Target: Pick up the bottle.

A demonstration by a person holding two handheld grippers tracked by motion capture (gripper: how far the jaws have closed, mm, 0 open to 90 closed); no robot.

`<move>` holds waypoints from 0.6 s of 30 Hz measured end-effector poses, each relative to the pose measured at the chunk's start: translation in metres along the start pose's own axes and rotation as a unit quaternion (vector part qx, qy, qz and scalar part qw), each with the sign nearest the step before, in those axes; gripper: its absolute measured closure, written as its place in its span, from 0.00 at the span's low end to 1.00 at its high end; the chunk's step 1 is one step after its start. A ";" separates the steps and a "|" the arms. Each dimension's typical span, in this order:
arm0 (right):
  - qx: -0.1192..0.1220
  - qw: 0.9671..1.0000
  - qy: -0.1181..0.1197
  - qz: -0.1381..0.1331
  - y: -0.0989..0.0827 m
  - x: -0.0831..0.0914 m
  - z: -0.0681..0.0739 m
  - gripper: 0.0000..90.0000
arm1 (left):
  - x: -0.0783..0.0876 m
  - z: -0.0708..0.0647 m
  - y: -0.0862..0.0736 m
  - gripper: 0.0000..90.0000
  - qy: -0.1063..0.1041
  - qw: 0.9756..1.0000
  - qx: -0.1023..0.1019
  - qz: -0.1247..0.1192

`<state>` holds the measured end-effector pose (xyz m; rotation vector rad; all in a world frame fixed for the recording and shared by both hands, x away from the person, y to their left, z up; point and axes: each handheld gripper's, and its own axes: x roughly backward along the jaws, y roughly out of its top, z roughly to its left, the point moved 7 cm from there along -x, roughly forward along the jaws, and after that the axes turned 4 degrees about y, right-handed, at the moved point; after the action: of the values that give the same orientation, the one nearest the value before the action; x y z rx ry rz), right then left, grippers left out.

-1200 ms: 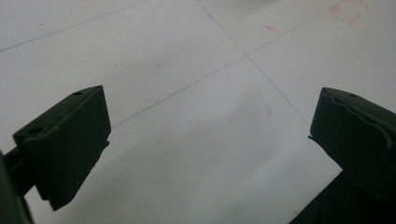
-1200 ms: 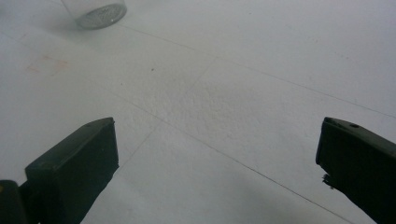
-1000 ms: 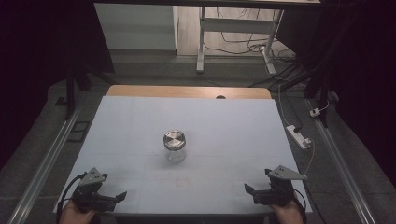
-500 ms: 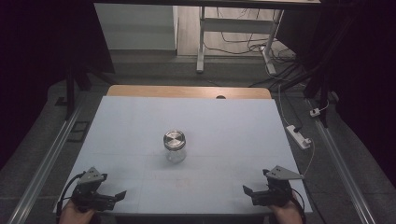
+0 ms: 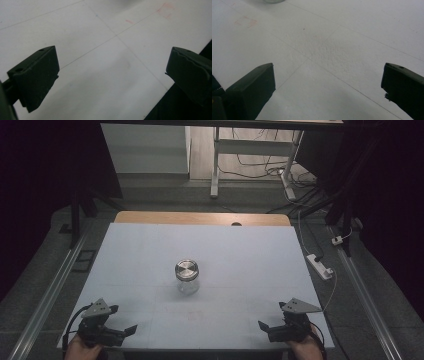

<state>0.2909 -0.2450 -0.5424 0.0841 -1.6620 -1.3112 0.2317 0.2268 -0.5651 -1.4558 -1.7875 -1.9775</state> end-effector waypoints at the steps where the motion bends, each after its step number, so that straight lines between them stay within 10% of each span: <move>1: 0.000 1.000 0.000 0.000 0.000 0.000 0.000 0.00 | 0.000 -0.001 0.001 0.00 -0.006 1.000 0.001 -0.003; 18: 0.013 1.000 0.006 0.005 0.000 -0.001 0.002 0.00 | -0.008 -0.003 0.019 0.00 -0.028 0.999 -0.025 -0.026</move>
<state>0.2897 -0.2428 -0.5432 0.0991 -1.6667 -1.2796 0.2462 0.2145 -0.5567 -1.5103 -1.8276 -2.0406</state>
